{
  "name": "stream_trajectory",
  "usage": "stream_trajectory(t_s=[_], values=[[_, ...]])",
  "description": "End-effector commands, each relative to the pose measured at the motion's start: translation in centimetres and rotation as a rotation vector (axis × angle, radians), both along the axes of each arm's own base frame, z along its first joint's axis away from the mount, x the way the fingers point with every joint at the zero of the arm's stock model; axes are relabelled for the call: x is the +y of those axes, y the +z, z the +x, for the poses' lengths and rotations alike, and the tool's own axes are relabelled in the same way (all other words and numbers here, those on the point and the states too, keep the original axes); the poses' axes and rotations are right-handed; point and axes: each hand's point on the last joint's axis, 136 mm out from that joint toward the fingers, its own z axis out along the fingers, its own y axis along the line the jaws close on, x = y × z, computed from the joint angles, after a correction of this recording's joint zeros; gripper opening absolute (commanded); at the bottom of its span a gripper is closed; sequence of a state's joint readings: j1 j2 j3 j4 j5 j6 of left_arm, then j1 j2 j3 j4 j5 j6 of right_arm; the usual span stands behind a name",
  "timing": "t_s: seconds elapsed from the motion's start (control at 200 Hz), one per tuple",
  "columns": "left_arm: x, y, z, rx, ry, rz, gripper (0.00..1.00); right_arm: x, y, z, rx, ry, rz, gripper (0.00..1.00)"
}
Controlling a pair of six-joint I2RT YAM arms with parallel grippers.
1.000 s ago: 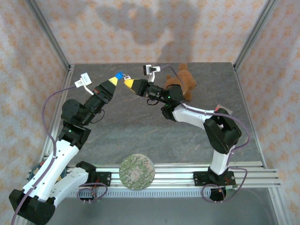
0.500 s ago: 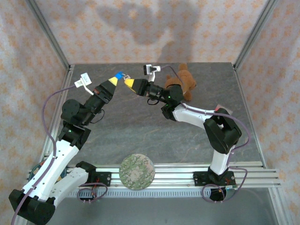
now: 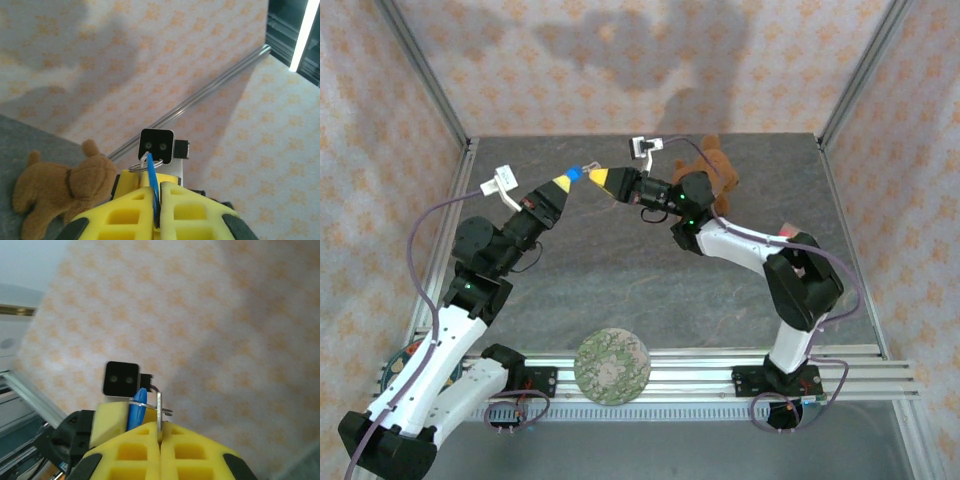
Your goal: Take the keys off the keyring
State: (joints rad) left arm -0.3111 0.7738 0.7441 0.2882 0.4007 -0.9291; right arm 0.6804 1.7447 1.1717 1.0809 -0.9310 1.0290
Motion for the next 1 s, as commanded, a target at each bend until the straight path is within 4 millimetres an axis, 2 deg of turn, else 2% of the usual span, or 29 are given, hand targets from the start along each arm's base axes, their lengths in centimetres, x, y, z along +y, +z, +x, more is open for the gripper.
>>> stream_trajectory(t_s=[0.0, 0.09, 0.16, 0.32, 0.4, 0.581, 0.706, 0.876, 0.991], values=[[1.1, -1.4, 0.0, 0.01, 0.061, 0.047, 0.15, -0.4, -5.0, -0.4, 0.027, -0.02, -0.301, 0.0], [1.4, -3.2, 0.1, 0.049, 0.077, 0.079, 0.22, -1.7, -8.6, -0.8, 0.023, -0.06, -0.531, 0.0], [1.5, -4.6, 0.2, 0.075, 0.088, 0.107, 0.25, -2.8, -10.6, -1.3, 0.018, -0.068, -0.664, 0.0], [1.3, -7.0, 0.4, 0.112, 0.083, 0.146, 0.27, -5.1, -13.3, -2.0, 0.008, -0.068, -0.913, 0.0], [1.0, -7.7, 0.5, 0.113, 0.064, 0.165, 0.31, -6.3, -14.1, -2.1, -0.016, -0.075, -1.031, 0.0], [0.3, -9.0, 0.3, 0.101, 0.021, 0.212, 0.4, -8.3, -13.8, -1.8, -0.066, -0.104, -1.196, 0.0], [-0.2, -9.5, 0.1, 0.091, -0.007, 0.219, 0.42, -9.4, -13.3, -1.5, -0.084, -0.127, -1.272, 0.0], [-0.7, -10.0, 0.0, 0.088, -0.028, 0.241, 0.45, -8.8, -11.0, -2.5, -0.132, -0.093, -1.194, 0.0], [-1.4, -9.7, -0.2, 0.063, -0.067, 0.274, 0.46, -10.0, -10.3, -1.4, -0.126, -0.169, -1.223, 0.0]])
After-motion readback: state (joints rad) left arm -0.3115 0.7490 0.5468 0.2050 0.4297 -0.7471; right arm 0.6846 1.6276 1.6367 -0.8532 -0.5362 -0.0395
